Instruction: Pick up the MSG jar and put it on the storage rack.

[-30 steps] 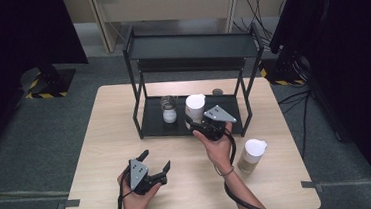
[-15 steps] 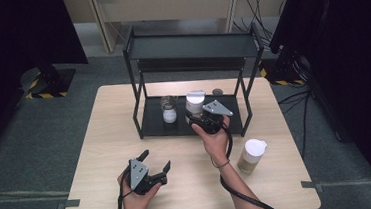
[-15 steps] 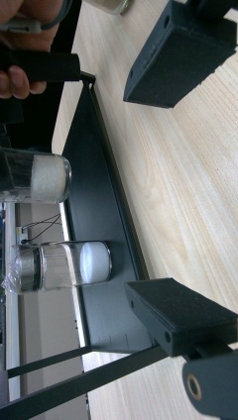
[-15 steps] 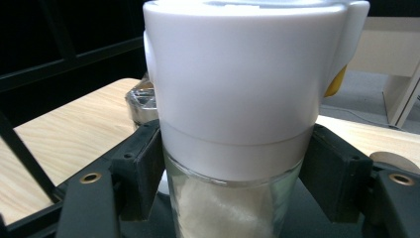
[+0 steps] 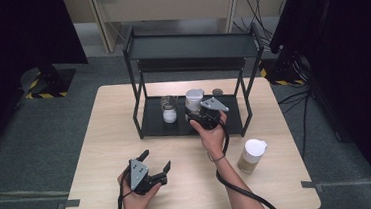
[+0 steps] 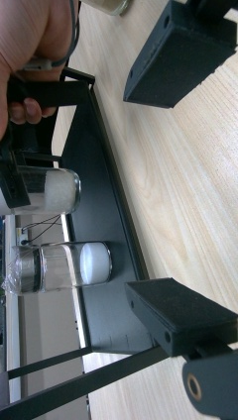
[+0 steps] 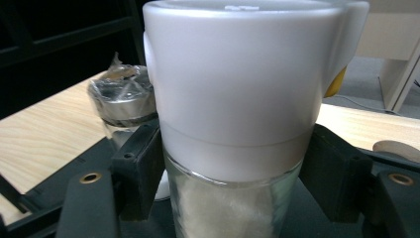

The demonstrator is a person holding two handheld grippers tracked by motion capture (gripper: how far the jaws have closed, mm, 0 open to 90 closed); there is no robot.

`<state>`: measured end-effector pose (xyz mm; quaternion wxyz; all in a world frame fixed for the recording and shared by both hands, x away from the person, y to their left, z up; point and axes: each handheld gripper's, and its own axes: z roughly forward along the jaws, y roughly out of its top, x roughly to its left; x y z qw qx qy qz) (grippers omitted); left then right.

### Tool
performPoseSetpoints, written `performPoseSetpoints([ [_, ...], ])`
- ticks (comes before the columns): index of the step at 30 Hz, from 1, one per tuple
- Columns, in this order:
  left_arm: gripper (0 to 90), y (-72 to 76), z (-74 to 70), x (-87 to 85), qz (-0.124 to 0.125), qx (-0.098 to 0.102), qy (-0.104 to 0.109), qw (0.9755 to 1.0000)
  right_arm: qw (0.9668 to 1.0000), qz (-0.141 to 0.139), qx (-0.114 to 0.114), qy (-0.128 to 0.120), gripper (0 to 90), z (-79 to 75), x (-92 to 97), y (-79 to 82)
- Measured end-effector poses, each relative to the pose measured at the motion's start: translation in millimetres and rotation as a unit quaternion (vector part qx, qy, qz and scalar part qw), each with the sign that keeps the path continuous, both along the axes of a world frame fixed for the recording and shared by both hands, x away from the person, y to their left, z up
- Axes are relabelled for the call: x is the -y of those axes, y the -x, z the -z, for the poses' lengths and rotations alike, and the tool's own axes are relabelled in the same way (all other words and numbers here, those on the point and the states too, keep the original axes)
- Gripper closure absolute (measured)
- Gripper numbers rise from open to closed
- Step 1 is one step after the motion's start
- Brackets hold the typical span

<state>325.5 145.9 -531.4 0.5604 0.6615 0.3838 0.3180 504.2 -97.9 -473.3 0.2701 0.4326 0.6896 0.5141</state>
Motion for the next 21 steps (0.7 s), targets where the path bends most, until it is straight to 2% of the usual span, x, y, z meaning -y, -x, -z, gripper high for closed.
performPoseSetpoints([
  [9, 11.7, 0.1, -0.1, 0.3, 0.001, 0.000, -0.002, 1.0000, 0.9999, 0.012, -0.011, 0.004, 30.8, 6.3, -1.8, -12.5],
  [21, 11.7, 0.3, 0.0, 0.4, 0.001, 0.001, -0.001, 1.0000, 0.9996, 0.015, -0.019, 0.013, 30.8, 10.4, -5.6, -21.2],
])
